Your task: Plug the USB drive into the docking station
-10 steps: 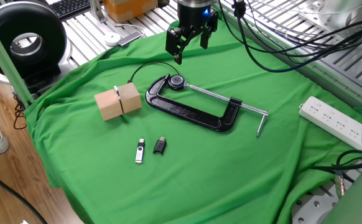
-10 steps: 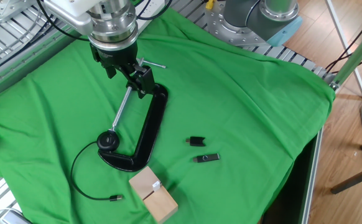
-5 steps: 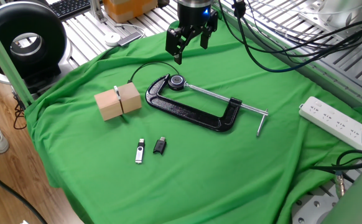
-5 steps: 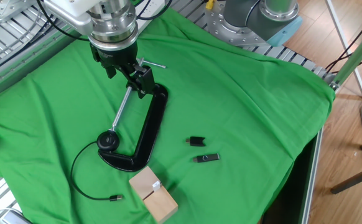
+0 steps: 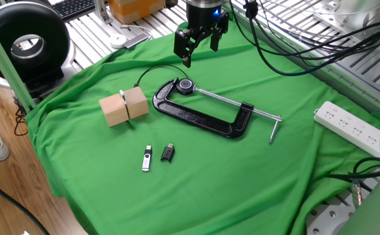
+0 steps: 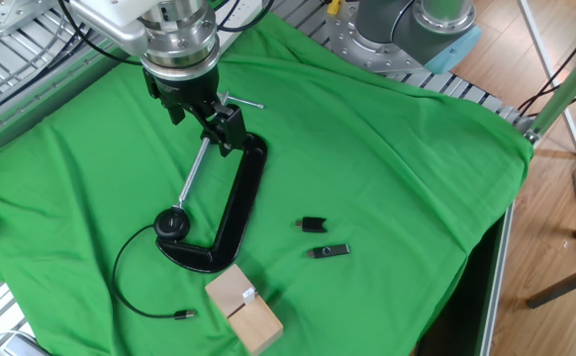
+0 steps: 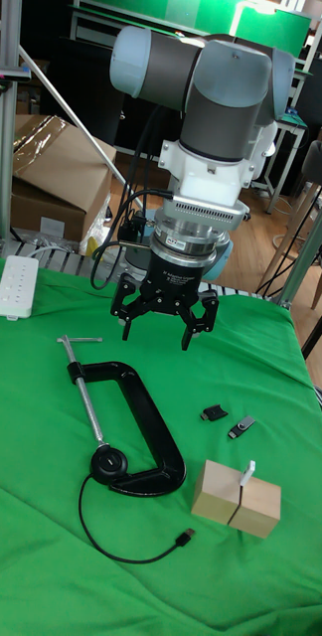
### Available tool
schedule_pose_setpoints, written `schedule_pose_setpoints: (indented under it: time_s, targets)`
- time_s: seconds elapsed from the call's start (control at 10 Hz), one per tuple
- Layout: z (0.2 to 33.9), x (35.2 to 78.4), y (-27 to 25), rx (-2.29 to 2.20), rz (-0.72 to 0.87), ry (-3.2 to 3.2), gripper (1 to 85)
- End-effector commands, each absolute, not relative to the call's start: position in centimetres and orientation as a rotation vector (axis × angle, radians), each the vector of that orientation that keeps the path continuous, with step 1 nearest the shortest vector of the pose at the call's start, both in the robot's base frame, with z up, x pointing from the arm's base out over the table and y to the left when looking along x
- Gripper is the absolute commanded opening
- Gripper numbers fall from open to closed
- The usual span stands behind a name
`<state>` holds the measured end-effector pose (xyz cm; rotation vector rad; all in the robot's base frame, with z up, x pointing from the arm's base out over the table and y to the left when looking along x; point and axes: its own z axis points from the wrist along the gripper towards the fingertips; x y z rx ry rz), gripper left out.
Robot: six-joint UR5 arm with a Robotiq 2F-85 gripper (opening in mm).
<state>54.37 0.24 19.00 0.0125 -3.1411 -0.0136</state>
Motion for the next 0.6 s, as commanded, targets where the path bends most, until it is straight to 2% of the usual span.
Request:
schedule_pose_setpoints:
  time_s: [0.0,0.5]
  targets:
    - [18.98,55.40,0.54,-0.383,-0.018,-3.156,1.7]
    - [18.52,55.85,1.21,-0.392,0.012,-3.160,1.7]
